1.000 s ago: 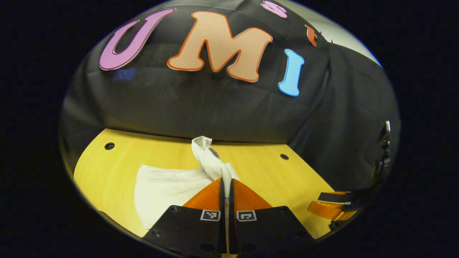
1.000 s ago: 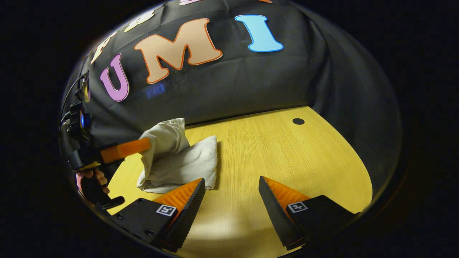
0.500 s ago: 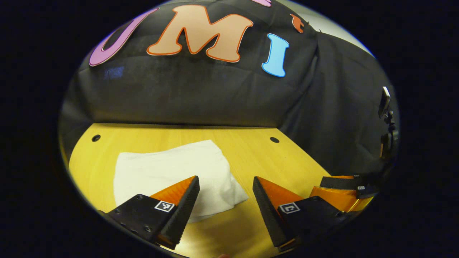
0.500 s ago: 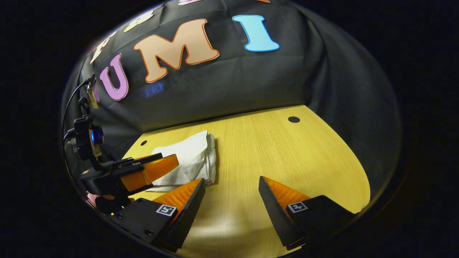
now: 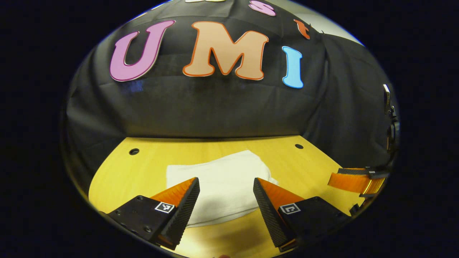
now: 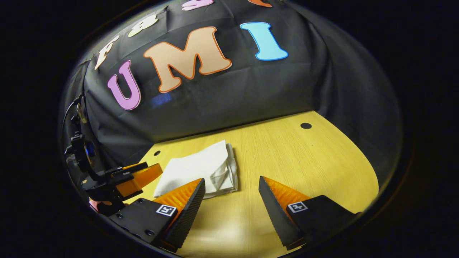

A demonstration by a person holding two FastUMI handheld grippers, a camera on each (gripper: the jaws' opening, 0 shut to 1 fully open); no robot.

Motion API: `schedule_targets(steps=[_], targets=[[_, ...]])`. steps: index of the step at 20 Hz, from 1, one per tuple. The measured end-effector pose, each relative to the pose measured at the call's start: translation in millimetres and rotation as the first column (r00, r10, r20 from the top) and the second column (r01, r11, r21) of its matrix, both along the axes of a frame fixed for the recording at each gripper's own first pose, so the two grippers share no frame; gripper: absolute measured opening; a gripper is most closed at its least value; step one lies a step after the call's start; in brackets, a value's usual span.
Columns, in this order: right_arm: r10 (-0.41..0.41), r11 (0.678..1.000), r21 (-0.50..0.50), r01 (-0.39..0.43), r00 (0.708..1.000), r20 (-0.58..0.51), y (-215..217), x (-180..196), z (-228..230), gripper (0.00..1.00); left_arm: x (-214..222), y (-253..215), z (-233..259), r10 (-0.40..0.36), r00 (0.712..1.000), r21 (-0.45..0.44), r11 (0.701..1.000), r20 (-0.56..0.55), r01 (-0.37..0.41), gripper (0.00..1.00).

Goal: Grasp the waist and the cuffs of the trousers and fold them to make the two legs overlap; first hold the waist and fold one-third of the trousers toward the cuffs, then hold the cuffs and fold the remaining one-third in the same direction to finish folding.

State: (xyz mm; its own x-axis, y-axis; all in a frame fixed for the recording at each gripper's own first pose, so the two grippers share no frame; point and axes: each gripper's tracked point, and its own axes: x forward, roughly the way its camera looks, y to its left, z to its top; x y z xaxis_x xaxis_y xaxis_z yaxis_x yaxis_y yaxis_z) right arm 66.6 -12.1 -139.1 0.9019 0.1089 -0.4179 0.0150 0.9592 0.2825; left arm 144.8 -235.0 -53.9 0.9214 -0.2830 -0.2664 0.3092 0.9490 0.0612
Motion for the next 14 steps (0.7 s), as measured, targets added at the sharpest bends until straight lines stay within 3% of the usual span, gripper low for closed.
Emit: schedule_targets(steps=[1,2,3,7,14], targets=[[-0.002,1.000,-0.001,0.002,1.000,0.016,4.7,1.1,4.3,0.97,-3.5,11.9,5.0,0.010,1.000,0.006,1.000,0.016,-0.010,0.90],[-0.007,1.000,0.001,0.007,1.000,0.027,6.8,-1.2,6.7,0.92,-7.1,25.2,9.6,0.023,0.999,0.021,1.000,0.029,-0.023,0.90],[-0.007,1.000,0.010,0.006,0.999,0.036,11.9,-3.2,11.5,0.96,-10.2,37.8,13.7,0.039,0.998,0.039,0.998,0.049,-0.041,0.90],[-0.032,0.999,-0.001,0.032,0.996,0.089,23.5,-8.9,22.6,0.97,-25.4,72.6,19.8,0.080,0.995,0.066,0.994,0.066,-0.084,0.90],[-0.084,0.996,-0.022,0.087,0.991,0.108,35.5,-23.4,27.4,0.96,-41.2,86.8,4.3,0.063,0.998,0.038,0.997,0.000,-0.063,0.90]])
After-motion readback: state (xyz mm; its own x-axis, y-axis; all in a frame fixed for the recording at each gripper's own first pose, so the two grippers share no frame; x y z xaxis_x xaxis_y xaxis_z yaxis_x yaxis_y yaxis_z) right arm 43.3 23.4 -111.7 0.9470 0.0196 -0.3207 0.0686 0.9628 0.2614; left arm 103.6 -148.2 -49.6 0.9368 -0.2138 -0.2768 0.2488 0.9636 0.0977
